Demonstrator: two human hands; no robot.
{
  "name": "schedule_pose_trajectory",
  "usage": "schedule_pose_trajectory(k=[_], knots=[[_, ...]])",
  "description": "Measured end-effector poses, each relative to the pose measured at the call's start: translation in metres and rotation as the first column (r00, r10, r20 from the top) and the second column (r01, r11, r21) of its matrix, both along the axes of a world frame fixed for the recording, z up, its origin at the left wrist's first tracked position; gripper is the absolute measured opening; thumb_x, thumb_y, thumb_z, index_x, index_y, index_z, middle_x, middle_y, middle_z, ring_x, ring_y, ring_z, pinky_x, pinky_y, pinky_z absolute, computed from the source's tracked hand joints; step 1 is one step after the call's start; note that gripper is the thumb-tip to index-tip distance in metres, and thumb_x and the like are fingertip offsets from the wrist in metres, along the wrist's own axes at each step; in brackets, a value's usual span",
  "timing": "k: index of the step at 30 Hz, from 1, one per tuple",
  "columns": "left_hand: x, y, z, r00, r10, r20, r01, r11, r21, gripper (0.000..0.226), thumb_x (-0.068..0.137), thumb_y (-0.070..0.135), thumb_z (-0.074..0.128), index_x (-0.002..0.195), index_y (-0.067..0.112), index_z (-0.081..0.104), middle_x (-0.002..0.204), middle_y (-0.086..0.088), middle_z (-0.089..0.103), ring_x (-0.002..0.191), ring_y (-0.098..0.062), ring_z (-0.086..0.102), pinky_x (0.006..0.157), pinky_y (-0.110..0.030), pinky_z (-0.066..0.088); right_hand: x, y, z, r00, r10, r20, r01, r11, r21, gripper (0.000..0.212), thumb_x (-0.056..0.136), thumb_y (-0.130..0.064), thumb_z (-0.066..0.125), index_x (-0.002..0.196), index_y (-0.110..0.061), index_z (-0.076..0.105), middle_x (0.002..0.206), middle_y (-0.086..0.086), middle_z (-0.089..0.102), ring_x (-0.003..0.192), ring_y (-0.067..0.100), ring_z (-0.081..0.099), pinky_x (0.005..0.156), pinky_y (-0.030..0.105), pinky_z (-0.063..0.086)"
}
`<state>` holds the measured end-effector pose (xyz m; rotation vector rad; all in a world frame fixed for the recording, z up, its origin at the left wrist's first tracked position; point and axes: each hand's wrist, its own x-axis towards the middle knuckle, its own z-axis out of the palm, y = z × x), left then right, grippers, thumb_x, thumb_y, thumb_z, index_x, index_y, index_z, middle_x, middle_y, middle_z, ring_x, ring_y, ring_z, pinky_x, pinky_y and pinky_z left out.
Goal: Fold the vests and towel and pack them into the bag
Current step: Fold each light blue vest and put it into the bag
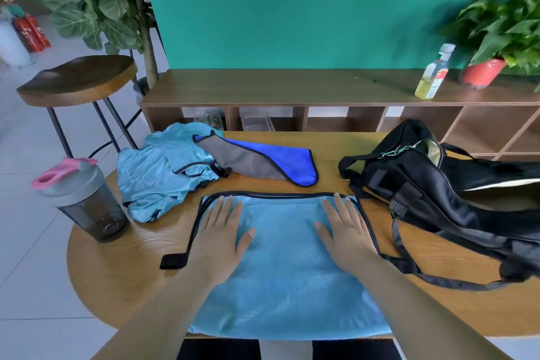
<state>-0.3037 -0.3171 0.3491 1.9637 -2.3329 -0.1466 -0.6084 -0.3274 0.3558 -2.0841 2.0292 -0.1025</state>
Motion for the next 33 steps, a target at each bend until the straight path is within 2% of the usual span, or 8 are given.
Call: schedule_pose_trajectory(k=[3,7,11,16,20,23,27,33], knots=[[-0.023,0.034,0.004,0.999,-0.041,-0.031,0.038,0.995,-0.096,0.075,0.103,0.060,0.023,0.158,0.013,0.043,0.169,-0.010,0.032,0.159,-0.028,0.023,0.128,-0.043,0.013,0.019,0.034,0.011,0.997,0.075,-0.023,-0.077,0.995,-0.070,0.067,0.110,-0.057,0.021,0.168,-0.027,0.004,0.174,-0.004,-0.019,0.159,0.019,-0.024,0.130,0.039,-0.007],[-0.033,0.085,-0.018,1.000,0.005,0.017,-0.004,0.999,-0.049,0.072,0.100,0.062,0.035,0.151,0.014,0.055,0.162,-0.010,0.046,0.151,-0.033,0.041,0.120,-0.053,0.020,0.041,0.096,-0.012,0.990,0.136,-0.039,-0.139,0.986,-0.092,0.078,0.102,-0.071,0.009,0.167,-0.028,0.018,0.176,-0.003,-0.007,0.162,0.021,-0.011,0.130,0.040,-0.001],[0.005,0.097,-0.029,0.998,0.046,0.040,-0.045,0.999,-0.023,0.078,0.103,0.075,0.018,0.167,0.029,0.025,0.175,0.002,0.011,0.162,-0.023,0.006,0.127,-0.046,0.006,0.012,0.106,-0.023,0.996,0.071,-0.046,-0.074,0.995,-0.060,0.079,0.100,-0.078,0.006,0.168,-0.037,0.000,0.173,-0.008,-0.020,0.158,0.015,-0.026,0.131,0.040,-0.007],[0.023,0.099,-0.023,0.999,0.007,0.051,-0.006,1.000,-0.010,0.081,0.098,0.081,0.002,0.165,0.036,-0.010,0.172,0.007,-0.022,0.157,-0.013,-0.027,0.130,-0.040,-0.007,-0.012,0.106,-0.019,0.995,0.028,-0.091,-0.034,0.998,-0.061,0.086,0.096,-0.078,-0.001,0.169,-0.031,0.006,0.175,-0.005,-0.012,0.160,0.015,-0.018,0.131,0.037,-0.001],[0.023,0.100,-0.020,1.000,0.009,0.028,-0.008,1.000,-0.024,0.082,0.098,0.082,0.003,0.165,0.036,-0.009,0.173,0.006,-0.019,0.157,-0.012,-0.027,0.129,-0.038,-0.009,-0.007,0.107,-0.013,0.998,0.015,-0.060,-0.018,0.999,-0.046,0.086,0.095,-0.077,-0.002,0.169,-0.031,0.003,0.176,-0.004,-0.012,0.161,0.017,-0.014,0.129,0.035,-0.004],[0.031,0.100,-0.020,0.999,-0.015,0.035,0.016,1.000,-0.027,0.083,0.098,0.082,0.002,0.165,0.035,-0.010,0.173,0.006,-0.018,0.157,-0.011,-0.027,0.129,-0.038,-0.009,-0.003,0.107,-0.003,0.999,0.033,-0.012,-0.034,0.999,-0.038,0.077,0.104,-0.070,0.017,0.168,-0.030,0.006,0.175,-0.006,-0.011,0.161,0.014,-0.014,0.130,0.033,-0.003],[0.051,0.098,-0.018,0.999,-0.037,0.034,0.039,0.998,-0.058,0.083,0.102,0.079,0.011,0.168,0.029,0.009,0.176,0.004,0.001,0.160,-0.010,-0.014,0.129,-0.034,-0.006,-0.009,0.102,0.004,0.994,0.101,0.035,-0.101,0.995,-0.006,0.073,0.108,-0.061,0.032,0.168,-0.027,0.011,0.176,-0.008,-0.005,0.161,0.010,-0.010,0.129,0.030,0.000],[0.001,0.103,0.004,0.983,-0.142,-0.120,0.138,0.990,-0.041,0.088,0.099,0.079,0.005,0.169,0.024,0.014,0.175,0.007,-0.003,0.161,-0.010,-0.011,0.129,-0.029,-0.005,-0.017,0.072,0.026,0.971,0.162,0.176,-0.160,0.987,-0.026,0.051,0.110,-0.042,0.046,0.159,-0.031,0.040,0.168,-0.014,0.028,0.153,0.009,0.030,0.119,0.027,0.034]])
